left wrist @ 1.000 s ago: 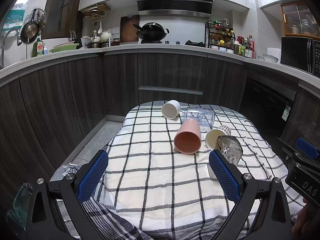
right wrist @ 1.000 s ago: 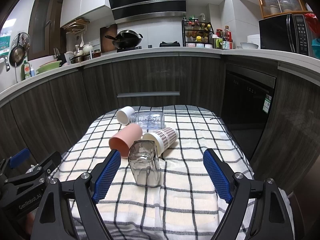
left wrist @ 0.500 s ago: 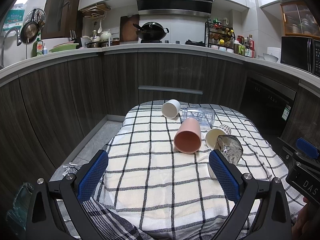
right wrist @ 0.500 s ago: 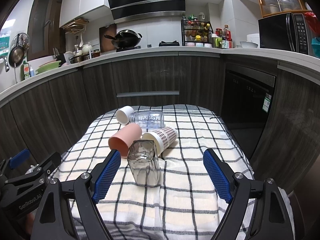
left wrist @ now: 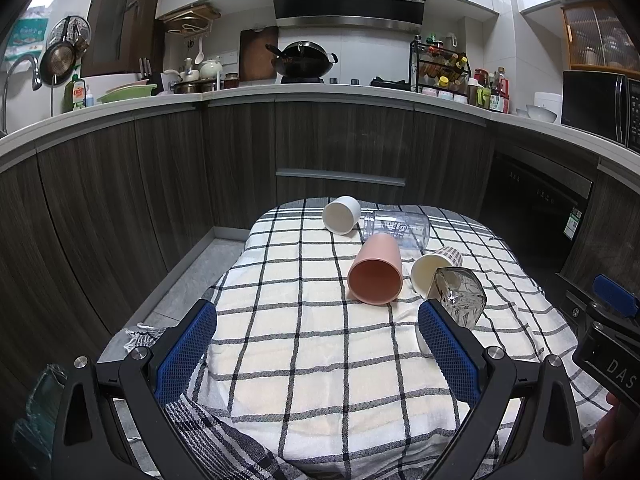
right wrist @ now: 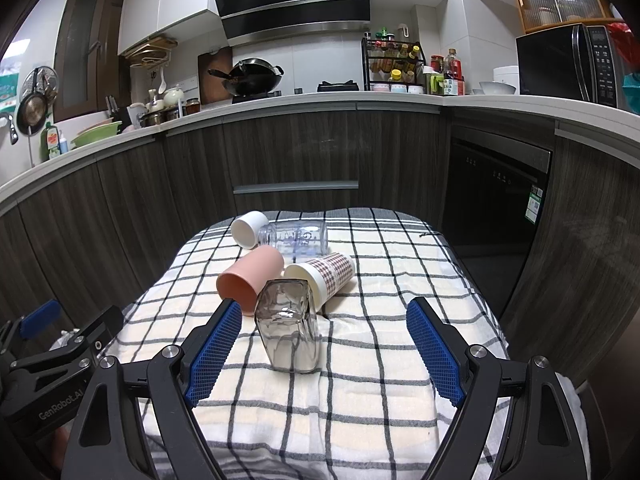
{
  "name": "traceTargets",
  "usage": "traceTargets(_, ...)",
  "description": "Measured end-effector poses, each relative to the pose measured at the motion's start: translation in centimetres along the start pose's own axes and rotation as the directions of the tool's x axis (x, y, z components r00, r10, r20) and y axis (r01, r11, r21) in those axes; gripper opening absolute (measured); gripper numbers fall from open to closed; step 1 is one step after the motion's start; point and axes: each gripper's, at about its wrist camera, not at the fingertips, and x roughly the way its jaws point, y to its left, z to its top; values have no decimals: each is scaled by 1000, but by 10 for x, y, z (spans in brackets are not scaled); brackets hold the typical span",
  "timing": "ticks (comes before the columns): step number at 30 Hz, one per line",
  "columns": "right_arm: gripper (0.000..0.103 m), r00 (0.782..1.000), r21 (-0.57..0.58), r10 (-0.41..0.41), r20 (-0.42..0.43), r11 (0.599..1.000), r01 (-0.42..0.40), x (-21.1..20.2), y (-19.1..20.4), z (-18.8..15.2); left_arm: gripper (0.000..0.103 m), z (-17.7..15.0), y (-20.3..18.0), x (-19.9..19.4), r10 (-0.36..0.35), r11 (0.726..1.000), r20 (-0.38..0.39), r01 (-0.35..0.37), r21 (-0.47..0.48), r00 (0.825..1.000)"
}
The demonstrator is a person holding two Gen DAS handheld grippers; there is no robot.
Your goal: Flip cup upside down
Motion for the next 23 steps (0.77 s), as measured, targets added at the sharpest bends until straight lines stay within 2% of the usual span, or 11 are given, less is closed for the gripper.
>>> traceTargets(14,84,1000,3,-3,-6,1000,3,2,-1,-2,103,-6,-2,7,-11,1000,-46,11,1,999)
traceTargets(23,84,1000,2,-3,-8,1000,3,2,-2,-2,103,-5,0,9,20,1000,-49,-20,4,999)
